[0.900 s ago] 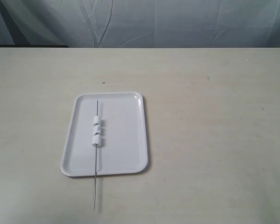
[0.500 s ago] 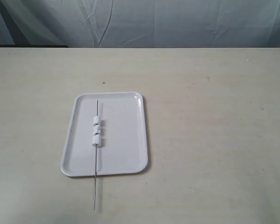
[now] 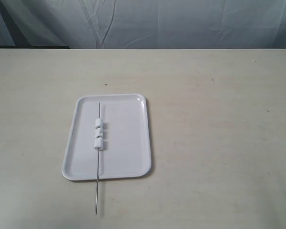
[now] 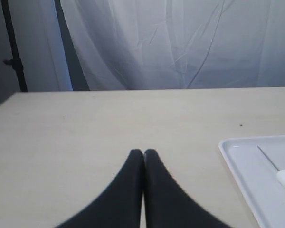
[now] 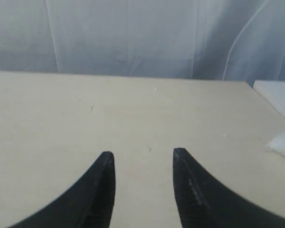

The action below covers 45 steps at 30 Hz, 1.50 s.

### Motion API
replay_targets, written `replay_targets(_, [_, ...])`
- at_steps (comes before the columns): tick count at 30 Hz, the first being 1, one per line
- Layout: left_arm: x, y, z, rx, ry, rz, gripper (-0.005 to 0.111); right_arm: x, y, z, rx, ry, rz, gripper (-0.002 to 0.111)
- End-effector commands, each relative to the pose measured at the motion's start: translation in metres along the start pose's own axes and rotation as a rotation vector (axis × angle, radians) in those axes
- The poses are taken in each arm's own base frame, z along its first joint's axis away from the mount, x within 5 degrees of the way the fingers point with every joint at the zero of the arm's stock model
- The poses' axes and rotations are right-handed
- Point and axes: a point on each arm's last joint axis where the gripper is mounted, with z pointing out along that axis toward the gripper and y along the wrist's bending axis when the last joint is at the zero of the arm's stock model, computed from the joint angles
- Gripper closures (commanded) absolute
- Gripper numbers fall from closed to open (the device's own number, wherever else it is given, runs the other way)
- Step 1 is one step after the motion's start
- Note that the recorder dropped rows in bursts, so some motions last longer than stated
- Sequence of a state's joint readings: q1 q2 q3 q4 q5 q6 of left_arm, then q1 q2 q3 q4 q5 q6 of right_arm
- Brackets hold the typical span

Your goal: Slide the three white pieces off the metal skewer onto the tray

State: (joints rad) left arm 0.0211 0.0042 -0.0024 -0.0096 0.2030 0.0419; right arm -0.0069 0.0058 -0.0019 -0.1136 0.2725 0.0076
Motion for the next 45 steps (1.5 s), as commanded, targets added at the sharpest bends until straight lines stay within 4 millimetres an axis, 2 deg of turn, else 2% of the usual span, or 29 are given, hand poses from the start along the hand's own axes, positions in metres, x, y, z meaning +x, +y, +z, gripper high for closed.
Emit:
replay_targets(1, [-0.016,0.000,-0.002,-0.007,-0.182,0.028,0.107,-0.022,0.000,-0.003,-0.006,-0.248,0.055,0.069])
replay_targets(5, [-0.033,0.001,-0.006,-0.010,-0.375,0.021,0.107,-0.035,-0.001,-0.008,-0.005,-0.405,0.107,0.069])
replay_targets(12, [-0.037,0.001,-0.008,-0.012,-0.429,0.025,0.107,-0.040,-0.002,-0.010,-0.002,-0.462,0.107,0.069])
replay_targets(19, [-0.050,0.001,-0.015,-0.014,-0.589,0.027,0.107,-0.049,-0.003,-0.015,0.002,-0.585,0.115,0.069])
replay_targets(23, [-0.057,0.001,-0.021,0.062,-0.685,-0.213,0.107,-0.052,-0.003,-0.017,-0.003,-0.622,0.137,0.069])
replay_targets(27, [-0.052,0.001,-0.017,0.114,-0.607,-0.400,0.107,-0.052,-0.004,-0.017,-0.008,-0.621,0.165,0.069])
replay_targets(33, [-0.035,0.001,-0.008,0.075,-0.402,-0.398,0.107,-0.052,-0.006,-0.017,-0.012,-0.620,0.258,0.069])
replay_targets(35, [-0.036,0.001,-0.008,0.079,-0.411,-0.416,0.107,-0.051,-0.007,-0.017,-0.017,-0.617,0.318,0.069])
replay_targets(40, [-0.037,0.001,-0.008,0.120,-0.421,-0.587,0.107,-0.051,-0.008,-0.017,-0.061,-0.622,0.474,0.069])
replay_targets(43, [-0.037,0.000,-0.009,0.134,-0.420,-0.613,0.107,-0.051,-0.007,-0.017,-0.085,-0.605,0.543,0.069])
replay_targets(45, [-0.044,-0.001,-0.011,0.145,-0.435,-0.584,0.107,-0.064,-0.008,-0.022,-0.104,-0.597,0.579,0.069])
